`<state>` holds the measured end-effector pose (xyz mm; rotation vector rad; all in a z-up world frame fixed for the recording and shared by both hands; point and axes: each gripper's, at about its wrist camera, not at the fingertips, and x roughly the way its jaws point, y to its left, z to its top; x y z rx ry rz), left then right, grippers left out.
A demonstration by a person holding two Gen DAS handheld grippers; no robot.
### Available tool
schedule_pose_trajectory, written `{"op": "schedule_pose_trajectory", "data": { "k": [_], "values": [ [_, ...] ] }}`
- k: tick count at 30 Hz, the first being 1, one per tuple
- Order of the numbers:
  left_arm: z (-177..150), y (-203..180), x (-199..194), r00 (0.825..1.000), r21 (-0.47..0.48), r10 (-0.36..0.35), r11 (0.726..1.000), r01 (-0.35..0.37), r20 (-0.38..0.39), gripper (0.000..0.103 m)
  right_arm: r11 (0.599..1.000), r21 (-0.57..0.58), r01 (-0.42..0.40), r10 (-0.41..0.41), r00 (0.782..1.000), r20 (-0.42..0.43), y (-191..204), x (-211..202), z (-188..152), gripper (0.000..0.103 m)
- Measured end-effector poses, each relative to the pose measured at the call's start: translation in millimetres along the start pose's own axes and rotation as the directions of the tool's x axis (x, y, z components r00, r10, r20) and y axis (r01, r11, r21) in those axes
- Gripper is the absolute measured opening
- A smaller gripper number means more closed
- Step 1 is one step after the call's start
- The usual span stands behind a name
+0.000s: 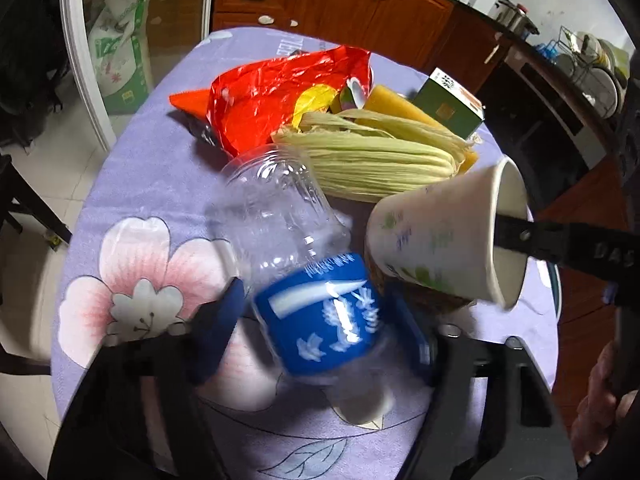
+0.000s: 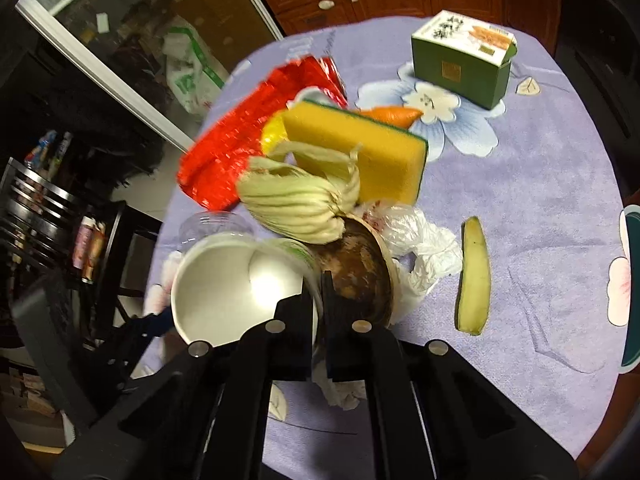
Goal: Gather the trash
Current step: 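Grasp the white paper cup with the right tool while the left tool grasps the water bottle, then carry the cup and bottle over the teal bin and open the left tool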
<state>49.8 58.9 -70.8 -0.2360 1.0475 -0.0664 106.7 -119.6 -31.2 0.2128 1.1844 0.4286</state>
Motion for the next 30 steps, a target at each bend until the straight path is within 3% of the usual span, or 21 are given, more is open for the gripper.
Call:
{"op": "schedule_pose_trajectory", "data": {
  "k": [6,11,17,24,30],
  "values": [
    [-4,0,-9,0.999,0.016,0.038,0.999,-0.038,0.015,0.068,0.998,0.015,-0.065,0.064,0.997,0.042,-6,-24,-1,0.004],
    [1,-7,-36,0.997,0.049,0.037,0.998,-0.041,0.071,0.068,0.995,0.052,-0.087,0.081,0.990,0.112,-29,-58,-3,0.004],
    [19,-61,-62,0.992,0.203,-0.070,0.978,0.047,0.107,0.068,0.986,0.150,-0.068,0.031,0.972,0.235,-85,-109,-11,0.004],
    [29,-175,-42,0.974,0.415,-0.227,0.889,0.196,0.026,0.068,0.946,0.324,0.008,-0.125,0.932,0.340,-182,-168,-42,0.004],
    [22,-272,-1,0.962,0.531,-0.260,0.804,0.266,-0.088,0.068,0.865,0.491,0.100,-0.297,0.892,0.341,-277,-196,-81,0.004]
  ]
}}
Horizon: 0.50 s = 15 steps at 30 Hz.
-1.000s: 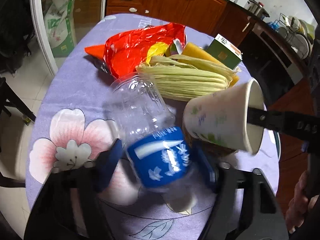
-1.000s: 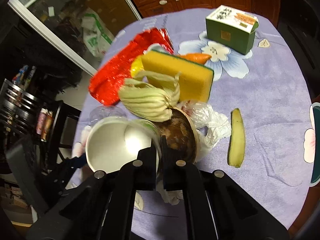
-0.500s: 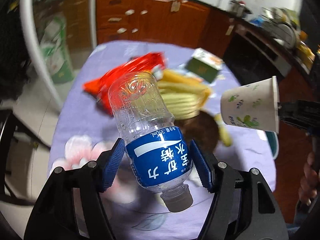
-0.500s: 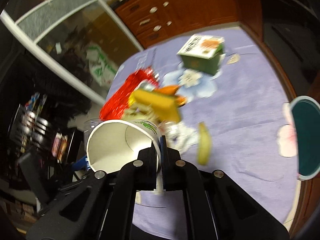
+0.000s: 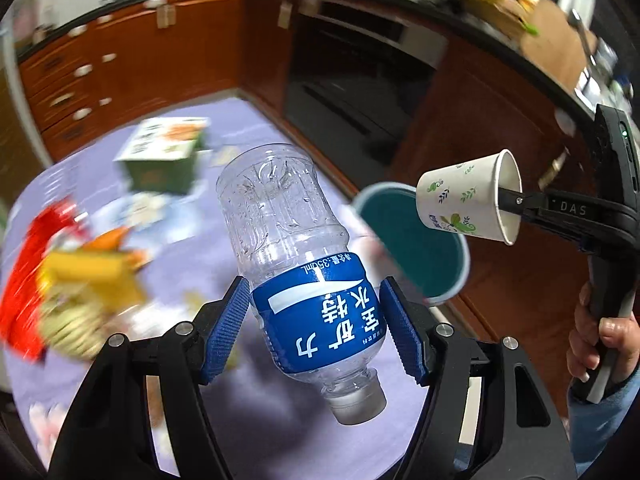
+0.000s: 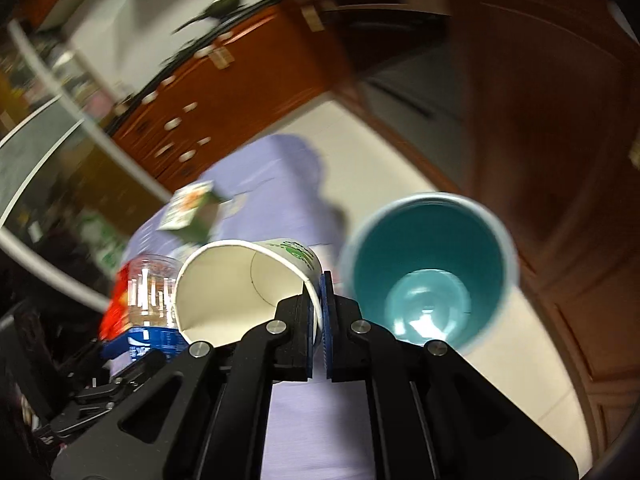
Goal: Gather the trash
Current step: 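Carry the cup and bottle over the teal bin and open the left tool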
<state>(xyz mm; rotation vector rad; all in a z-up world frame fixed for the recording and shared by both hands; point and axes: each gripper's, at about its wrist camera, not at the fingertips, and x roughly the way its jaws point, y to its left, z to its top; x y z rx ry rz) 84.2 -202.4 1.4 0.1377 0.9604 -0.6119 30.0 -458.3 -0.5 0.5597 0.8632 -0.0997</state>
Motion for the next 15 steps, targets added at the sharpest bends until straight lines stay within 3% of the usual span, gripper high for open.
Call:
{"op": "schedule_pose_trajectory", "data": {
  "k": [4,8,15],
  "values": [
    [23,-50,49,0.997,0.074,-0.042,0.996,0.048,-0.071,0.068,0.992,0.100,0.073,-0.072,0.997,-0.017,-61,15,2,0.004],
    [35,-87,90,0.988,0.111,-0.068,0.990,0.084,-0.138,0.068,0.980,0.170,0.101,-0.089,0.993,-0.080,-100,39,-2,0.004],
    [45,-130,155,0.963,0.143,-0.083,0.982,0.123,-0.258,0.069,0.968,0.198,0.152,-0.121,0.980,-0.159,-128,64,-6,0.004]
  ]
}}
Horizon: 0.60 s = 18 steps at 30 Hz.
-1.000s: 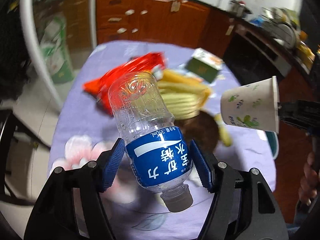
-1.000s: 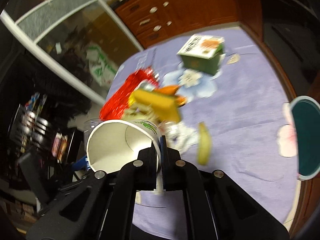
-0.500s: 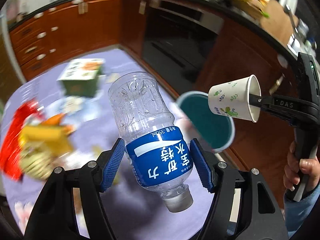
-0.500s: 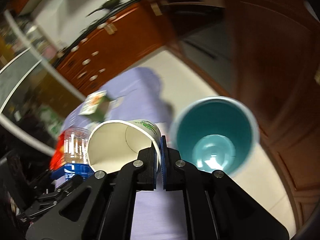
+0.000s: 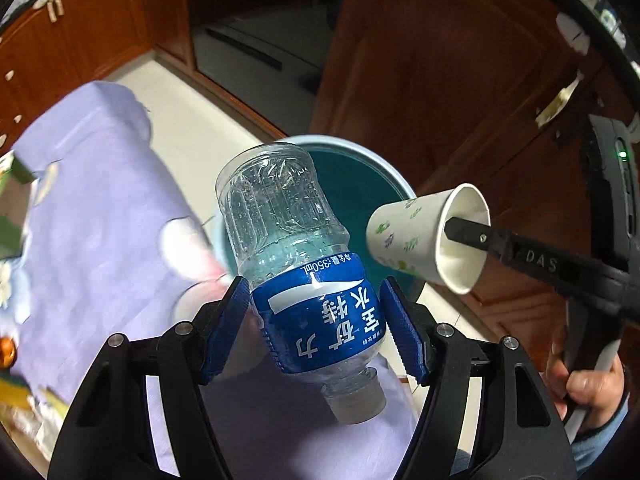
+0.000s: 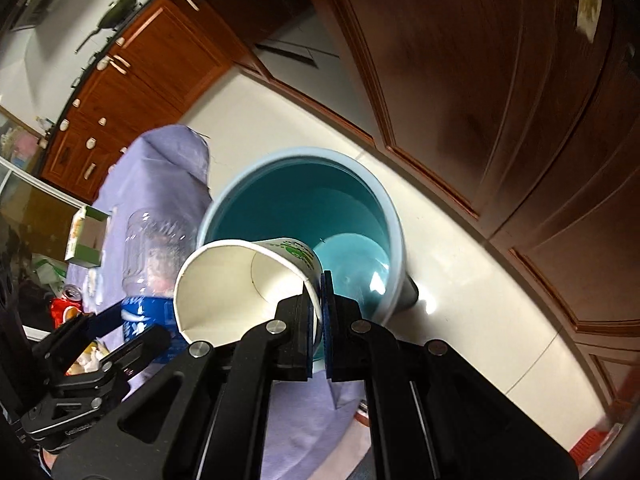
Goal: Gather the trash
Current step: 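Carry the cup and bottle over the teal bin and open the left tool, then open the right tool to drop the paper cup into the bin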
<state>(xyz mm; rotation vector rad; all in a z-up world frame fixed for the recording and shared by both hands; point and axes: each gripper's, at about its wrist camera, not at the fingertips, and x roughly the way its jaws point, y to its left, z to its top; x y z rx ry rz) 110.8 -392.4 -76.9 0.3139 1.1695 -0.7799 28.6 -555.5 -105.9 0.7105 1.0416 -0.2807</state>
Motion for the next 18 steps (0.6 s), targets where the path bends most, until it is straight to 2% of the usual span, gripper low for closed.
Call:
{"op": "schedule_pose_trajectory", "data": {
  "k": [9,14,16,18],
  "values": [
    [13,7,40,0.997,-0.007,0.010,1.000,-0.011,-0.078,0.070,1.000,0.019,0.025,-0.024,0.999,-0.044,-19,16,4,0.004],
    [14,11,39,0.997,-0.011,0.021,1.000,-0.021,-0.073,0.070,0.999,0.024,0.027,-0.025,0.998,-0.053,-22,18,3,0.004],
    [11,14,33,0.998,-0.017,0.027,0.999,-0.028,-0.061,0.071,0.999,0.021,0.029,-0.027,0.998,-0.057,-21,19,4,0.004],
    [10,15,25,0.998,-0.032,0.034,0.999,-0.036,-0.051,0.081,0.999,0.019,0.033,-0.032,0.997,-0.064,-20,21,3,0.004]
  ]
}}
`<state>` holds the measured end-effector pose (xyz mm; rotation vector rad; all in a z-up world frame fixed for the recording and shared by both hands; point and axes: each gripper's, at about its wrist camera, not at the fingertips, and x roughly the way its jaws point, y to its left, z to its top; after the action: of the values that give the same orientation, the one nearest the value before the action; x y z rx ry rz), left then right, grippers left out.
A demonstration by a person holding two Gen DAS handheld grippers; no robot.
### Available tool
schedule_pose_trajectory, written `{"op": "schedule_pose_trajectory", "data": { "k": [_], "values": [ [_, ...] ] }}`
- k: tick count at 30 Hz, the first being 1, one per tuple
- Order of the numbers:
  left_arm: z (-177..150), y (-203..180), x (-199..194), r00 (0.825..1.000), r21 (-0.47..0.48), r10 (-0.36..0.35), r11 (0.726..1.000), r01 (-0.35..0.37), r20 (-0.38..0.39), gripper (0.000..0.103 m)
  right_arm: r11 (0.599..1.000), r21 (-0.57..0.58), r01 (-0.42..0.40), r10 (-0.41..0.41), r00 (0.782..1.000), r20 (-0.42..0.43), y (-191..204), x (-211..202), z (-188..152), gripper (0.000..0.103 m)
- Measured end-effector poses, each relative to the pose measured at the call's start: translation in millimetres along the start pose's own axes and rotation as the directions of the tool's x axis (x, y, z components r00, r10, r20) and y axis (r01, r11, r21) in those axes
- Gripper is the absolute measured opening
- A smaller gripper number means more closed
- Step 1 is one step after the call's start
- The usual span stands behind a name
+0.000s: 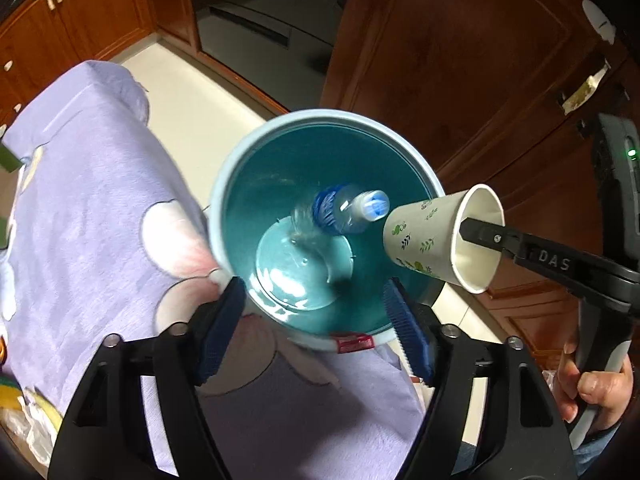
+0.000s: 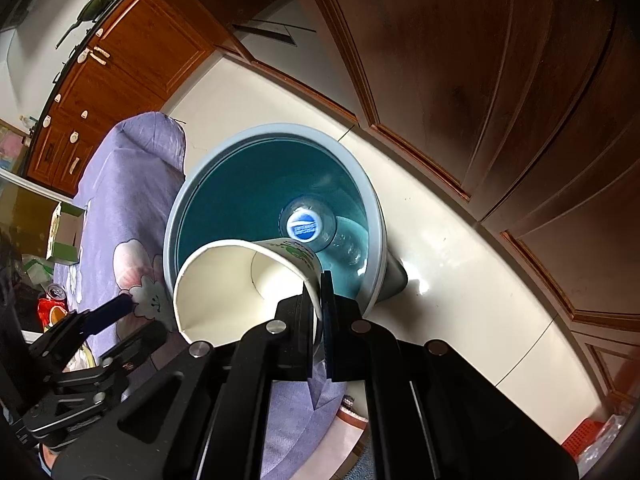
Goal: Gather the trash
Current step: 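Open the right tool to drop the paper cup into the bin, then return both tools to the table toward the sponge and corn husks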
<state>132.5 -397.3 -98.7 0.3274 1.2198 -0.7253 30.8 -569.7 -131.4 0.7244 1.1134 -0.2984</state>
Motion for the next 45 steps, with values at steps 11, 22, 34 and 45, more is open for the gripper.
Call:
{"op": "schedule_pose_trajectory", "data": {
  "k": [11,22,34,45],
  "values": [
    [-22,33,-44,0.995,-0.099,0.013,0.995,-0.003,0.095,0.097,1.000,-0.022,0.020,-0.020,1.000,0.018,23,-7,-3,0.075],
    [-68,74,-85,0.989,-0.186,0.038,0.983,-0.011,0.142,0.098,0.997,-0.071,0.027,-0.026,0.999,0.022,63,-22,-25,0.087],
    [-140,124,-143,0.970,-0.274,0.106,0.961,-0.043,0.220,0.099,0.980,-0.199,-0.027,0.039,0.998,0.055,148,-51,-65,0.087],
    [-221,213,-188,0.951,-0.470,0.175,0.882,-0.036,0.256,0.099,0.913,-0.400,-0.080,0.087,0.996,-0.002,256,-45,-109,0.087]
  ]
}}
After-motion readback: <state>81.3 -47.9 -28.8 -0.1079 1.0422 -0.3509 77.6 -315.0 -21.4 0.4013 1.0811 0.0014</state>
